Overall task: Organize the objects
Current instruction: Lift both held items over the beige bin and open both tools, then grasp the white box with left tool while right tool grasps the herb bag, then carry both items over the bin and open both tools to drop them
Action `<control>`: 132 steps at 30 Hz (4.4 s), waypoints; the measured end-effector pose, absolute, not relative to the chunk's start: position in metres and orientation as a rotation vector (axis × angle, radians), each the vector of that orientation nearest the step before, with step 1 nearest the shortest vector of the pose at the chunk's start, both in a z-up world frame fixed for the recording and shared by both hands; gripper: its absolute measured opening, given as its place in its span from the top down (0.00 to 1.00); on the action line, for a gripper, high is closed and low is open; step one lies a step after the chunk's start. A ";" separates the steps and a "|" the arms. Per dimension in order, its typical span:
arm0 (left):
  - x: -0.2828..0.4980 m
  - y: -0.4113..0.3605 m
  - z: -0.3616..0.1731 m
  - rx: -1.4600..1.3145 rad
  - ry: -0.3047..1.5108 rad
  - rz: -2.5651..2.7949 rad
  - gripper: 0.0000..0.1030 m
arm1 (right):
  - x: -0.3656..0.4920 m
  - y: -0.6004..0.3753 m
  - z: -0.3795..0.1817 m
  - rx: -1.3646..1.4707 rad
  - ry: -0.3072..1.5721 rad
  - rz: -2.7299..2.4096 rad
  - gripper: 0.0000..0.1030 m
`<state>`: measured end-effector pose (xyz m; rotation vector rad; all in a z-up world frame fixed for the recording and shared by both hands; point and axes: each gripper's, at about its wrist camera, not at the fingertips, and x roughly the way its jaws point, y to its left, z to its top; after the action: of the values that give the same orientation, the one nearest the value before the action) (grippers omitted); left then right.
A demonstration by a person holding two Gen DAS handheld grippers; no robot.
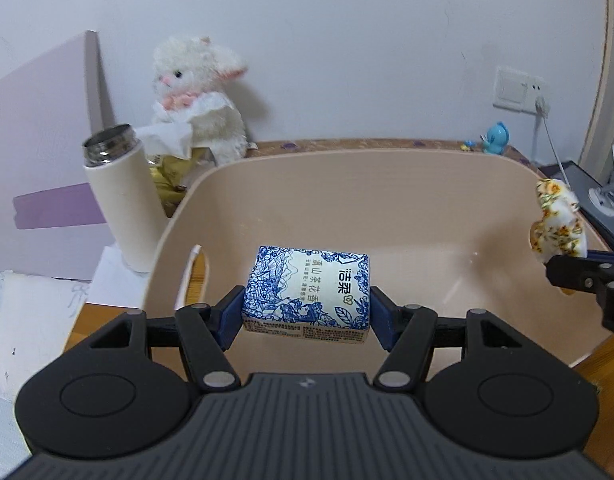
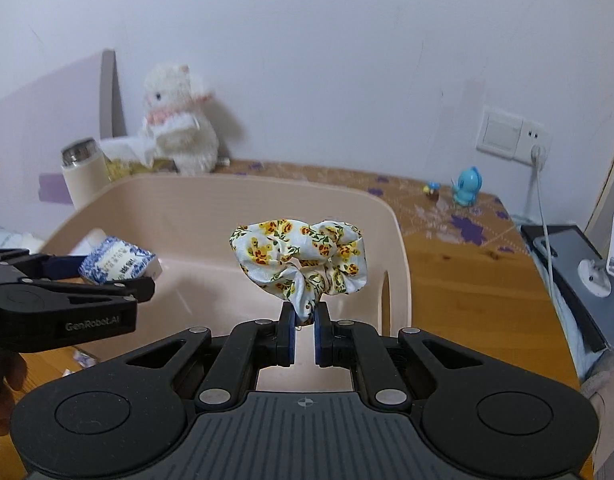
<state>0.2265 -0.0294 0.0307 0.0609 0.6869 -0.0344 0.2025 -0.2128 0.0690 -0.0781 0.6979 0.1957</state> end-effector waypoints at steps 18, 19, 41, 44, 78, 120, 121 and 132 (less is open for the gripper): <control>0.202 -0.034 0.046 0.069 0.674 -0.058 0.05 | 0.183 -0.222 0.085 -0.082 0.668 0.212 0.25; 0.198 -0.033 0.050 0.059 0.669 -0.066 0.05 | 0.179 -0.224 0.089 -0.078 0.660 0.212 0.23; 0.112 0.012 0.038 0.042 0.702 -0.034 0.03 | 0.104 -0.250 0.069 -0.059 0.748 0.234 0.00; 0.109 0.019 0.021 0.048 0.745 -0.026 0.03 | 0.103 -0.254 0.054 -0.066 0.786 0.219 0.00; 0.136 0.038 -0.048 0.010 0.802 -0.014 0.03 | 0.144 -0.234 -0.028 -0.091 0.822 0.180 0.00; 0.083 0.027 0.050 0.047 0.610 -0.169 0.69 | 0.076 -0.238 0.089 -0.093 0.523 0.270 0.68; 0.083 0.025 0.055 0.050 0.597 -0.172 0.69 | 0.077 -0.238 0.093 -0.096 0.505 0.266 0.68; 0.113 0.000 0.092 0.090 0.511 -0.172 0.69 | 0.114 -0.233 0.132 -0.130 0.390 0.234 0.68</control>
<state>0.1129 0.0004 0.0920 0.0900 0.5108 -0.1720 0.1136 -0.2333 0.1320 -0.1304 0.3904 0.2337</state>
